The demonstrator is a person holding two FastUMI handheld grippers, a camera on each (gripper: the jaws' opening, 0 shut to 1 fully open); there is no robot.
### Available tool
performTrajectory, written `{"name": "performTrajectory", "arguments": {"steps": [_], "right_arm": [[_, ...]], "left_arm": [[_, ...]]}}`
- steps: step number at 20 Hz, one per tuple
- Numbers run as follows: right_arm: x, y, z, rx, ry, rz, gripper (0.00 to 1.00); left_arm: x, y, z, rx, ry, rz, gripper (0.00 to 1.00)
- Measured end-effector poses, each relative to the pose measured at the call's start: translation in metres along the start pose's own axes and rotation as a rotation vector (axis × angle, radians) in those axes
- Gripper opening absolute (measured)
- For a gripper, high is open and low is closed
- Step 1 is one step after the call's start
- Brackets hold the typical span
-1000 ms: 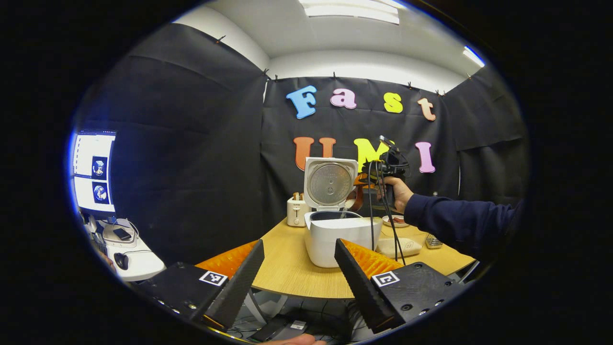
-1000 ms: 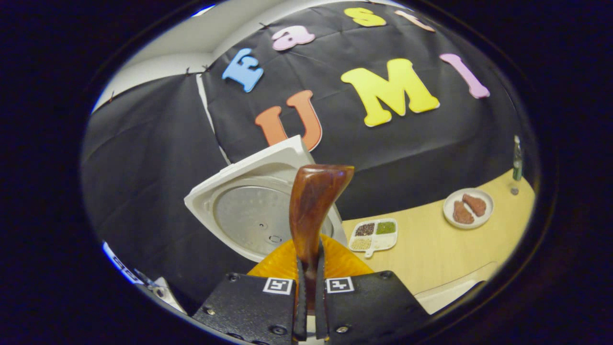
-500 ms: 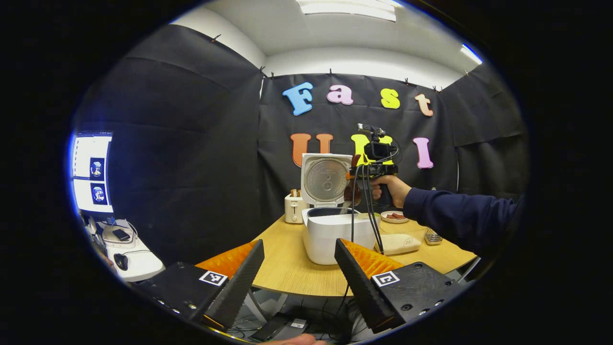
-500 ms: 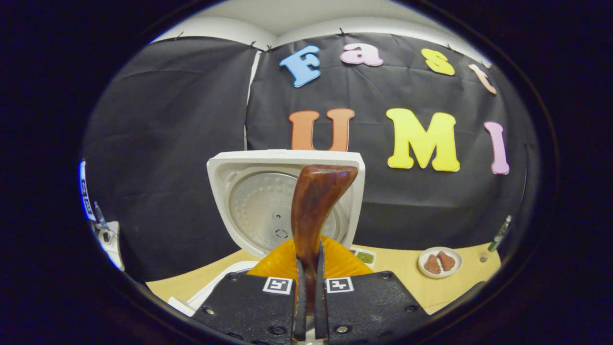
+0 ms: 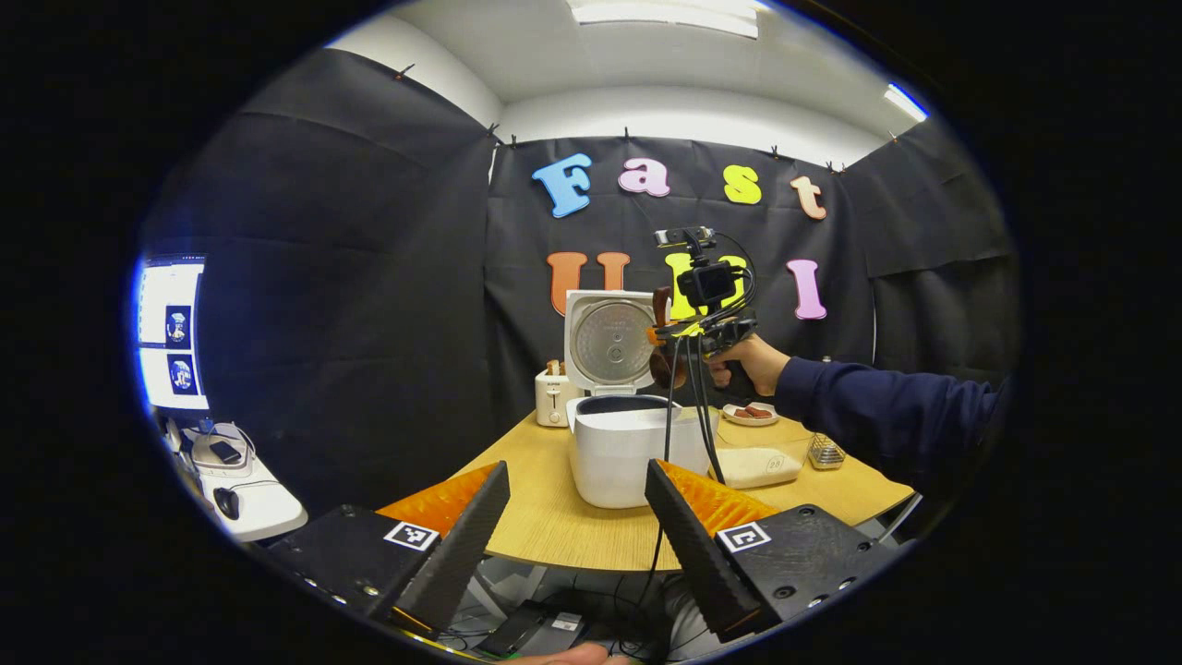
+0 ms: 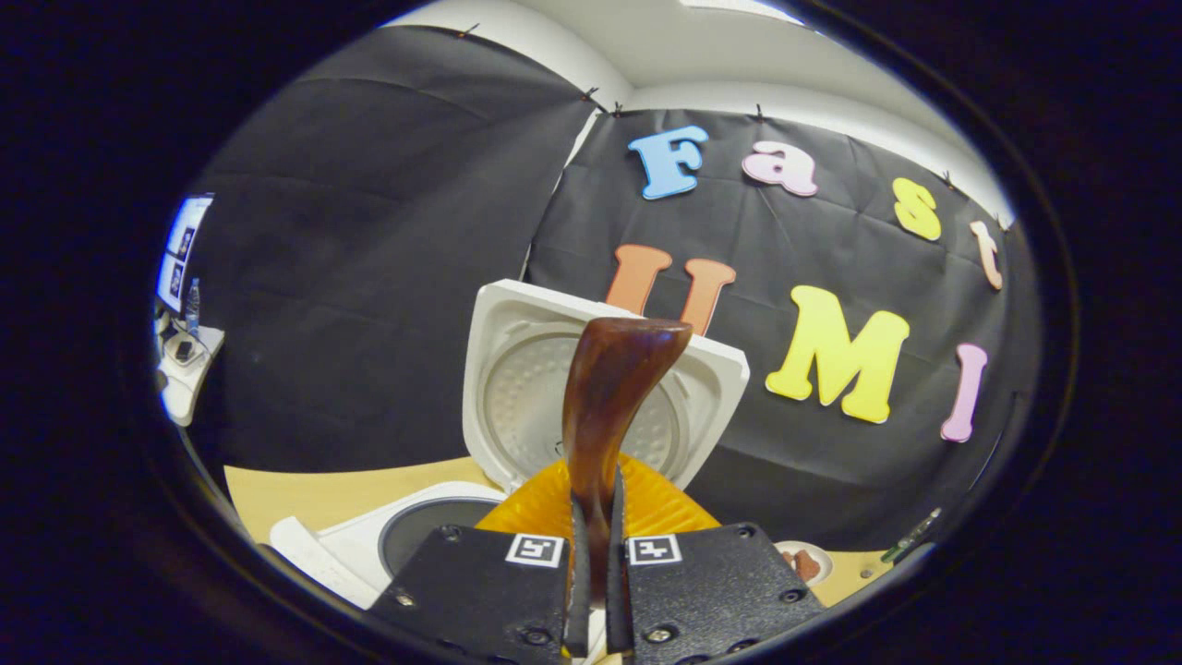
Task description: Close the left gripper, press the button to open the rice cooker; take a wooden spoon from the chopstick holder with the right hand, scoop a spoonful of rice and pour it into the rice cooker, then put the wooden spoon back into the chopstick holder.
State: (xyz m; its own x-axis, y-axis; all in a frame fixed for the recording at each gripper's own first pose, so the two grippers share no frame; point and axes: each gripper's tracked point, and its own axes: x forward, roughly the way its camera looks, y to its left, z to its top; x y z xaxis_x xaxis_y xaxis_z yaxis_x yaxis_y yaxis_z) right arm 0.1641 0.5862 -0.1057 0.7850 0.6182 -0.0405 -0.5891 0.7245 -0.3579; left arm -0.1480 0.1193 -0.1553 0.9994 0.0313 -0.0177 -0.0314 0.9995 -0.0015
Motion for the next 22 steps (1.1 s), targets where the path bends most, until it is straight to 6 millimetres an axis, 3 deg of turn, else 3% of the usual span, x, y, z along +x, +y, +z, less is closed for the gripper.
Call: {"name": "performTrajectory", "arguments": {"steps": [4, 8, 16, 22], "right_arm": [[-0.016, -0.006, 0.006, 0.005, -0.009, -0.001, 0.13], [-0.042, -0.029, 0.005, 0.058, -0.018, -0.019, 0.13], [-0.108, -0.104, -0.031, 0.21, 0.049, -0.155, 0.15], [-0.152, -0.163, -0.071, 0.283, 0.101, -0.236, 0.17]], "left_arm": [[0.009, -0.004, 0.0, -0.002, -0.005, -0.003, 0.94], [0.018, -0.02, -0.001, -0.006, 0.004, -0.008, 0.94], [0.041, -0.045, 0.001, -0.021, 0.0, -0.013, 0.94], [0.051, -0.065, 0.002, -0.039, -0.004, -0.025, 0.94]]}}
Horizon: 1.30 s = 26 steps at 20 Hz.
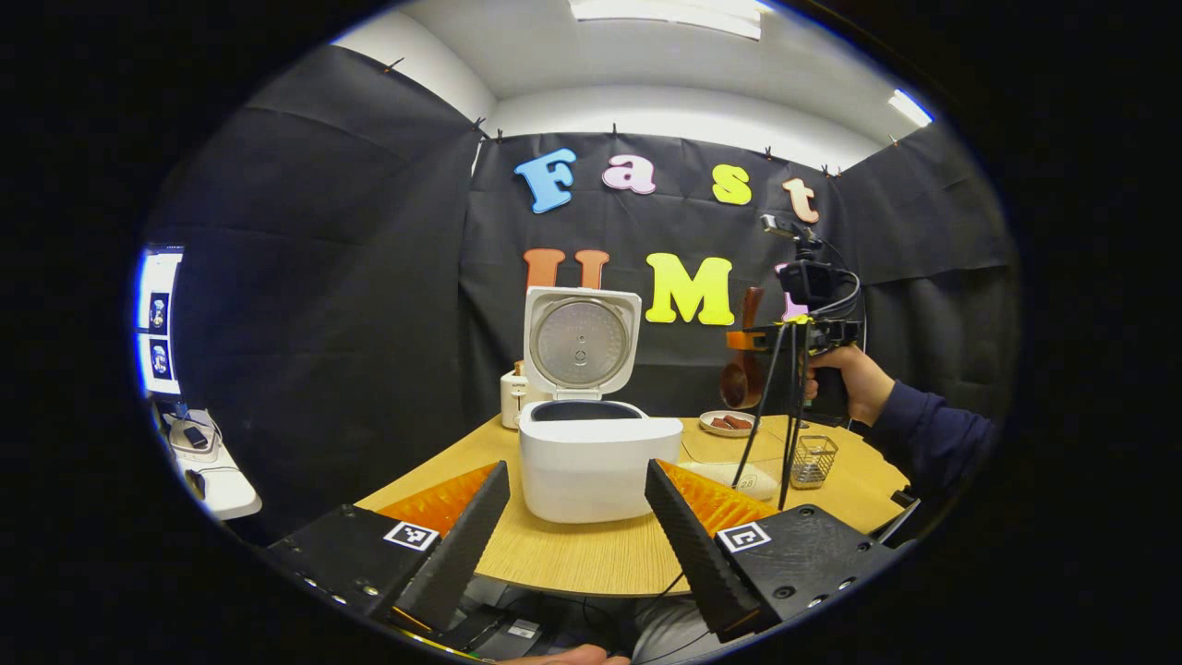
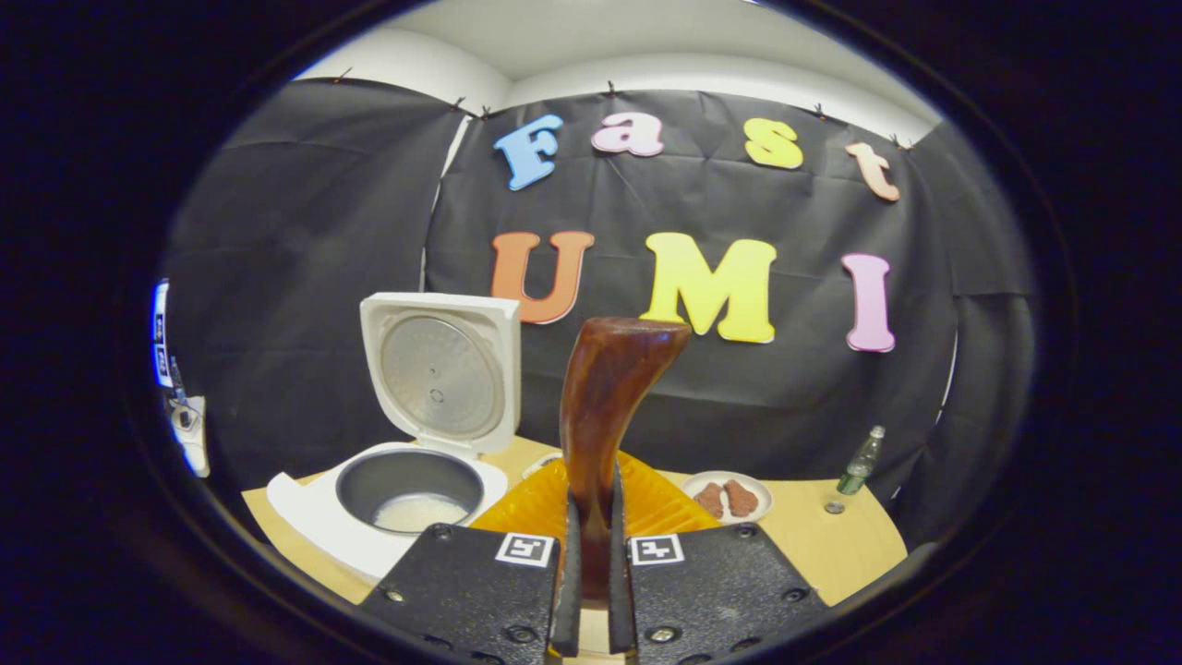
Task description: Close the left gripper, press the button to open the rice cooker; take a wooden spoon from the chopstick holder with the right hand, scoop a spoonful of rice and pour it into the rice cooker, then put the wooden spoon back into the chopstick holder.
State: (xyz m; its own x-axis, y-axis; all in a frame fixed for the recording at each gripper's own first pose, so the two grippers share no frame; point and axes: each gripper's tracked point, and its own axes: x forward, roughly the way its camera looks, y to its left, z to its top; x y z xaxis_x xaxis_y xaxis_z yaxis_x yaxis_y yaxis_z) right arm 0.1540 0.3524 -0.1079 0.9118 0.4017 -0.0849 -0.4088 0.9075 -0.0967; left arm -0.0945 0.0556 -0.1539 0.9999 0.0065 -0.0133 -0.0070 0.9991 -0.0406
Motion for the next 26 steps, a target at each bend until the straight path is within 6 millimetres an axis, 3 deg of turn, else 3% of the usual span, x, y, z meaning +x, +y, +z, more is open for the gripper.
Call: {"name": "performTrajectory", "arguments": {"steps": [6, 12, 19, 21, 22, 25, 26], "right_arm": [[-0.025, -0.084, -0.015, 0.029, -0.003, -0.115, 0.19], [-0.042, -0.161, -0.051, 0.047, 0.011, -0.231, 0.2], [-0.044, -0.192, -0.088, 0.061, 0.031, -0.247, 0.21], [-0.045, -0.203, -0.086, 0.086, 0.03, -0.247, 0.22], [-0.048, -0.207, -0.086, 0.073, 0.021, -0.251, 0.26], [-0.062, -0.226, -0.07, 0.009, -0.05, -0.295, 0.67], [-0.068, -0.229, -0.062, -0.004, -0.074, -0.307, 0.72]], "left_arm": [[0.019, -0.024, -0.002, -0.032, -0.007, -0.025, 0.94], [0.038, -0.035, 0.0, -0.052, -0.003, -0.021, 0.94], [0.076, -0.045, 0.013, -0.054, 0.014, -0.034, 0.94], [0.092, -0.04, 0.022, -0.041, 0.004, -0.014, 0.94], [0.102, -0.037, 0.027, -0.043, 0.001, -0.005, 0.94], [0.135, -0.034, 0.038, -0.062, 0.015, 0.01, 0.94], [0.145, -0.033, 0.042, -0.067, 0.016, 0.014, 0.94]]}}
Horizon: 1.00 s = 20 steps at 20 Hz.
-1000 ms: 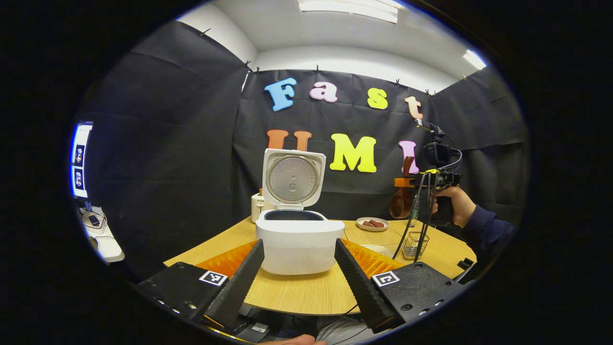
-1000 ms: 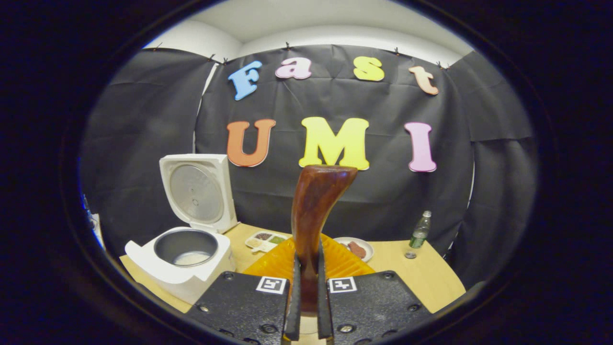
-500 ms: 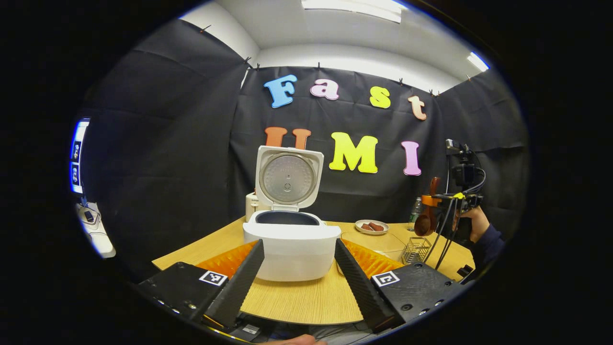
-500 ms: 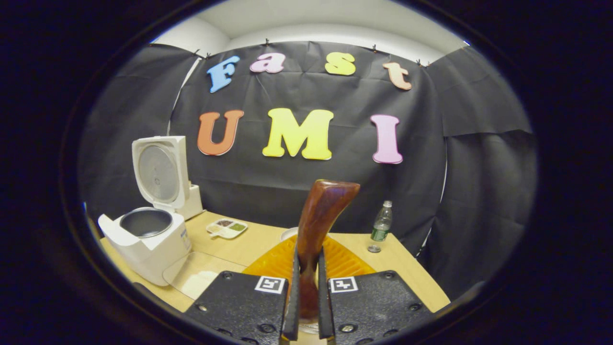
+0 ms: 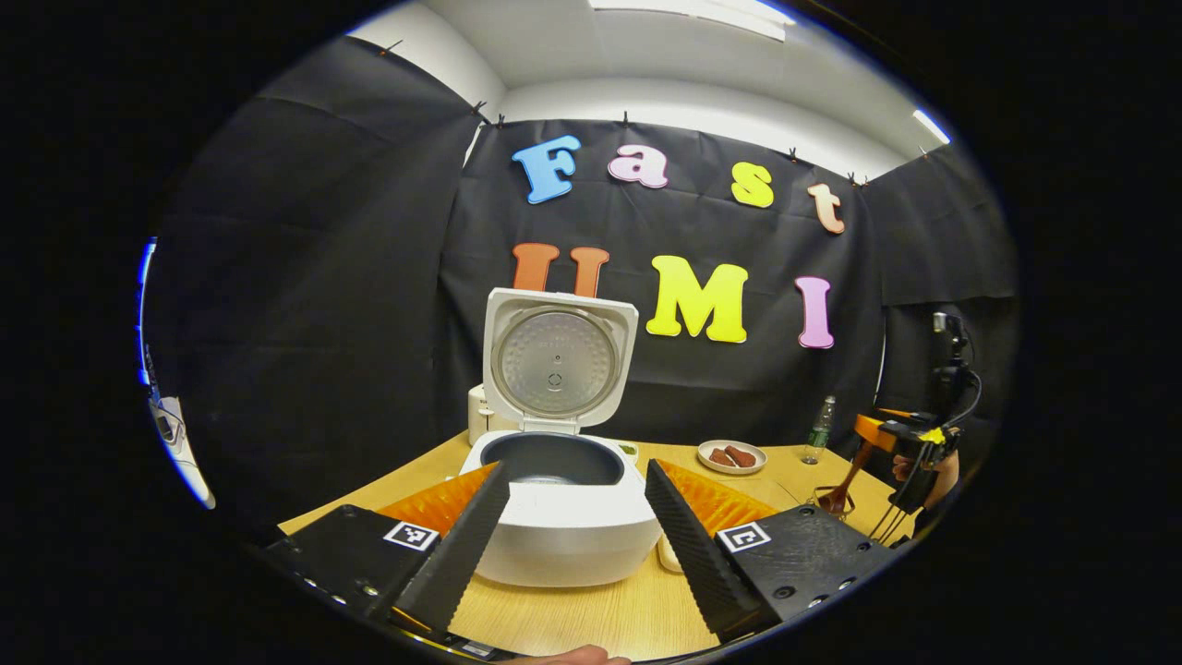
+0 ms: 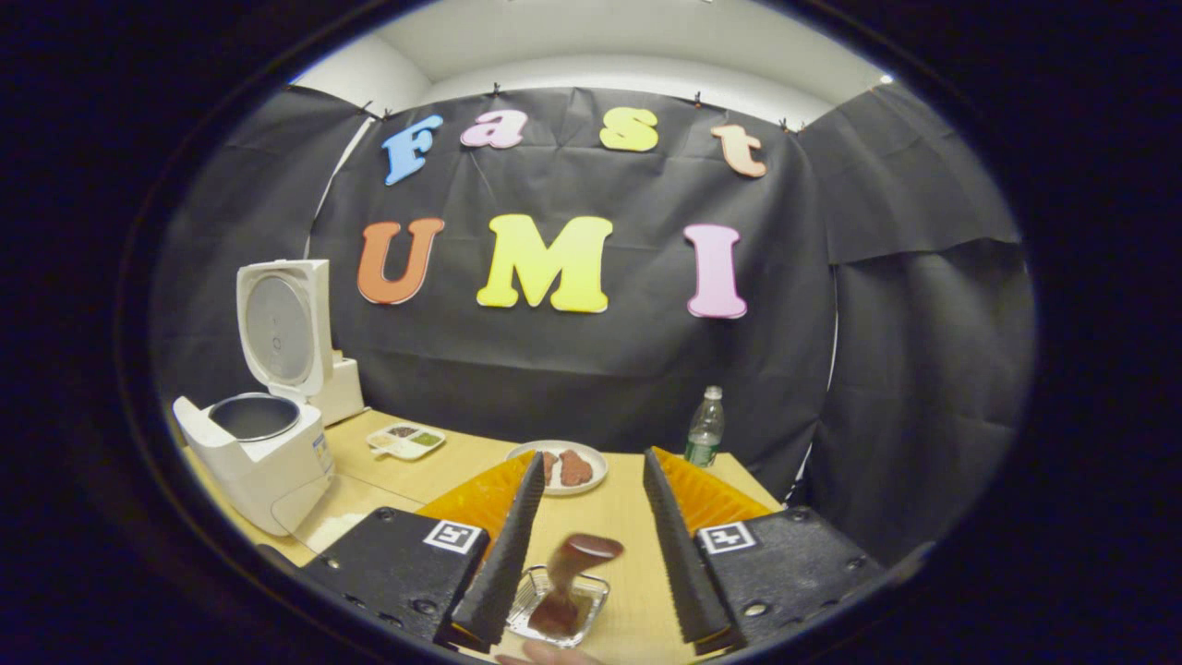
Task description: Close the left gripper, press the button to open the rice cooker; take a wooden spoon from the chopstick holder with the right hand, scoop a spoonful of rice and pour it into the rice cooker, then put the wooden spoon back into the chopstick holder.
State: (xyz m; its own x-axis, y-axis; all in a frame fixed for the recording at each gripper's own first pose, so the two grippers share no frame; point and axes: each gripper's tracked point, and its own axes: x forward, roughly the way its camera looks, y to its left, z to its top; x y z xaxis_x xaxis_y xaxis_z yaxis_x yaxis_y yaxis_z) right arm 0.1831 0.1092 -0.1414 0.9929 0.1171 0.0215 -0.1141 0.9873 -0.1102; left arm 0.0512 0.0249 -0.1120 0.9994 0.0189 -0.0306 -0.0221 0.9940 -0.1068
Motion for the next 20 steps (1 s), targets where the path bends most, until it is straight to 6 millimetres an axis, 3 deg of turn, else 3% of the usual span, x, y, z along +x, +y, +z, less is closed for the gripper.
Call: {"name": "performTrajectory", "arguments": {"steps": [1, 3, 7, 12, 20], "right_arm": [[-0.005, -0.004, 0.007, -0.007, -0.013, -0.008, 0.86], [-0.016, -0.013, 0.018, 0.009, -0.023, -0.031, 0.99], [-0.035, -0.021, 0.018, 0.026, 0.03, -0.057, 1.0], [-0.064, -0.008, 0.024, 0.047, 0.05, -0.035, 1.0], [-0.123, 0.021, 0.067, 0.022, -0.033, 0.034, 1.0]], "left_arm": [[0.01, 0.001, 0.006, -0.002, -0.005, 0.007, 0.94], [0.027, 0.002, 0.017, -0.004, -0.023, 0.019, 0.94], [0.058, 0.001, 0.037, -0.012, -0.033, 0.003, 0.94], [0.095, 0.003, 0.071, 0.013, -0.055, -0.026, 0.94], [0.172, 0.013, 0.146, 0.075, -0.137, -0.051, 0.94]]}}
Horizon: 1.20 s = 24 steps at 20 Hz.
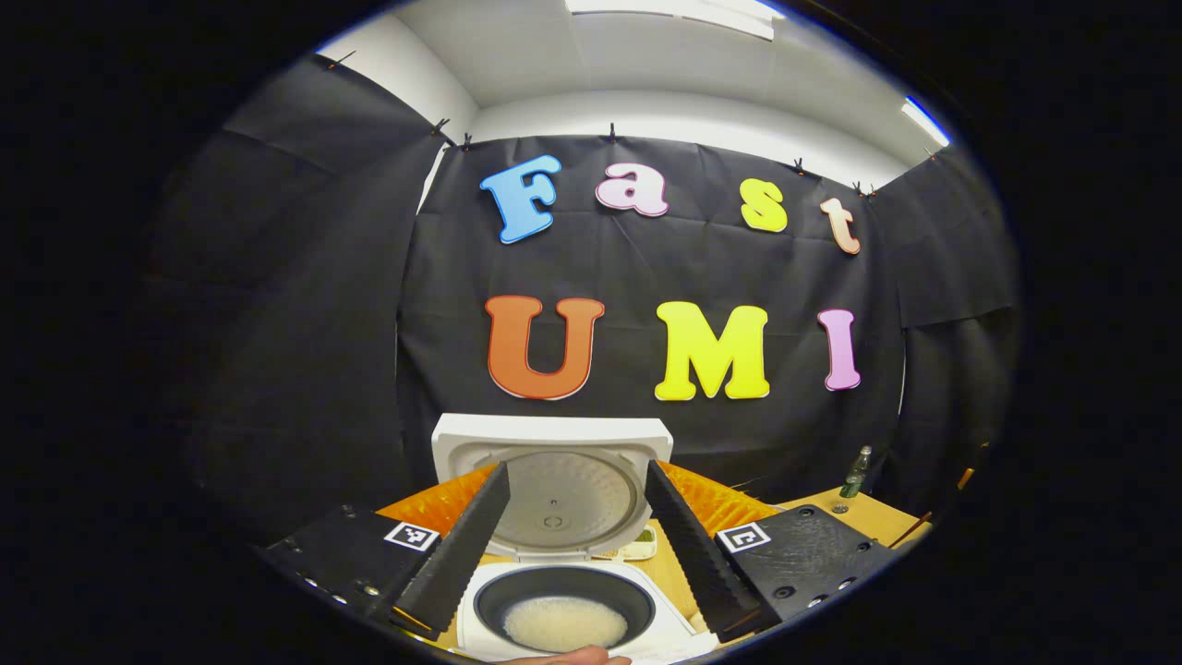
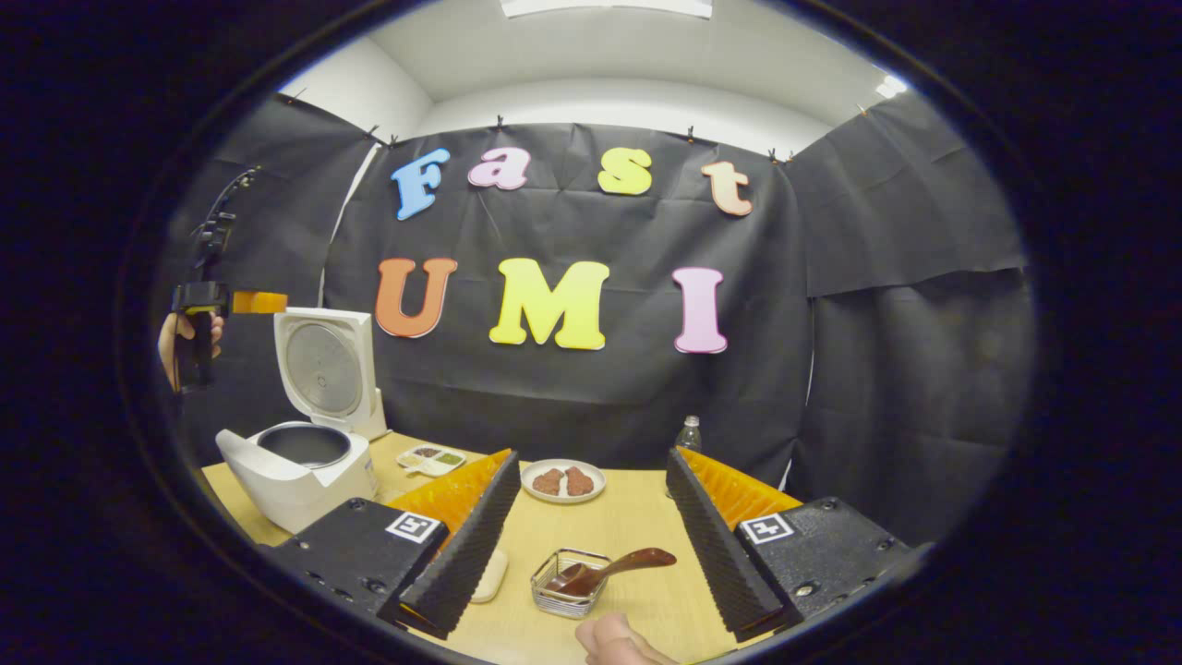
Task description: Close the left gripper, press the button to open the rice cooker; take a wooden spoon from the chopstick holder with the right hand, scoop a spoonful of rice and pour it into the rice cooker, then put the wooden spoon back into the chopstick holder.
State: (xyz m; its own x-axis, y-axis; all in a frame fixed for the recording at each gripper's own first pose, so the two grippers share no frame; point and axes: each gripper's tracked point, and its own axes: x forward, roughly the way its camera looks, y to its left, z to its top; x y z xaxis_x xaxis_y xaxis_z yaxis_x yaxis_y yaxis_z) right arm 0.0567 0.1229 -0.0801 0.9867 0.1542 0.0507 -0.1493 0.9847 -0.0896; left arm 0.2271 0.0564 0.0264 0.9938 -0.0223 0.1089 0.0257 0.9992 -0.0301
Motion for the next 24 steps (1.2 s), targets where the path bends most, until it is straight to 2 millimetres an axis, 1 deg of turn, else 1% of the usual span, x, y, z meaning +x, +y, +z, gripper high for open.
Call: {"name": "performTrajectory", "arguments": {"steps": [2, 3, 4, 5, 6, 8, 10, 12, 13, 14, 15, 16, 17, 18, 19, 20, 21, 22, 23, 24], "right_arm": [[-0.009, 0.012, 0.004, -0.013, -0.005, 0.041, 1.0], [-0.011, 0.011, 0.005, -0.015, -0.012, 0.044, 1.0], [-0.014, 0.008, 0.012, 0.008, -0.032, 0.033, 1.0], [-0.016, 0.005, 0.017, 0.05, -0.053, 0.026, 1.0], [-0.02, 0.007, 0.021, 0.091, -0.068, 0.035, 1.0], [-0.023, 0.013, 0.014, 0.138, -0.069, 0.068, 1.0], [-0.023, 0.009, 0.004, 0.124, -0.058, 0.067, 1.0], [-0.025, 0.003, 0.005, 0.109, -0.06, 0.053, 1.0], [-0.029, 0.005, 0.007, 0.117, -0.061, 0.06, 1.0], [-0.033, 0.009, 0.004, 0.133, -0.053, 0.078, 1.0], [-0.037, 0.013, 0.003, 0.148, -0.046, 0.099, 1.0], [-0.041, 0.016, 0.003, 0.16, -0.043, 0.113, 1.0], [-0.042, 0.013, 0.003, 0.161, -0.045, 0.116, 1.0], [-0.045, 0.011, 0.004, 0.155, -0.046, 0.112, 1.0], [-0.047, 0.008, 0.004, 0.148, -0.047, 0.1, 1.0], [-0.049, 0.006, 0.005, 0.144, -0.045, 0.09, 1.0], [-0.052, 0.004, 0.003, 0.146, -0.038, 0.082, 1.0], [-0.056, 0.004, 0.001, 0.154, -0.031, 0.08, 1.0], [-0.063, 0.007, -0.011, 0.161, -0.019, 0.082, 1.0], [-0.067, 0.007, -0.015, 0.17, -0.004, 0.082, 1.0]], "left_arm": [[0.018, -0.003, 0.011, -0.025, -0.025, -0.016, 0.94], [0.029, -0.003, 0.014, -0.031, -0.03, -0.019, 0.94], [0.04, -0.002, 0.013, -0.024, -0.018, -0.018, 0.94], [0.051, 0.0, 0.014, -0.013, -0.009, -0.008, 0.94], [0.062, -0.001, 0.016, -0.004, -0.003, -0.006, 0.94], [0.082, -0.003, 0.017, 0.01, 0.001, 0.002, 0.94], [0.101, -0.003, 0.018, 0.04, -0.001, 0.016, 0.94], [0.12, -0.002, 0.012, 0.083, 0.023, 0.016, 0.94], [0.127, 0.0, 0.009, 0.103, 0.034, 0.026, 0.94], [0.136, 0.003, 0.003, 0.121, 0.054, 0.029, 0.94], [0.141, 0.008, -0.002, 0.131, 0.071, 0.044, 0.95], [0.145, 0.017, -0.01, 0.14, 0.096, 0.074, 0.96], [0.151, 0.023, -0.023, 0.137, 0.142, 0.091, 0.95], [0.147, 0.025, -0.024, 0.091, 0.147, 0.083, 0.95], [0.147, 0.027, -0.02, 0.051, 0.158, 0.102, 1.0], [0.145, 0.033, -0.026, 0.043, 0.181, 0.127, 0.98], [0.141, 0.037, -0.028, 0.067, 0.193, 0.133, 0.98], [0.135, 0.035, -0.025, 0.064, 0.188, 0.129, 0.97], [0.127, 0.034, -0.027, 0.059, 0.201, 0.128, 0.97], [0.119, 0.032, -0.026, 0.061, 0.195, 0.127, 0.97]]}}
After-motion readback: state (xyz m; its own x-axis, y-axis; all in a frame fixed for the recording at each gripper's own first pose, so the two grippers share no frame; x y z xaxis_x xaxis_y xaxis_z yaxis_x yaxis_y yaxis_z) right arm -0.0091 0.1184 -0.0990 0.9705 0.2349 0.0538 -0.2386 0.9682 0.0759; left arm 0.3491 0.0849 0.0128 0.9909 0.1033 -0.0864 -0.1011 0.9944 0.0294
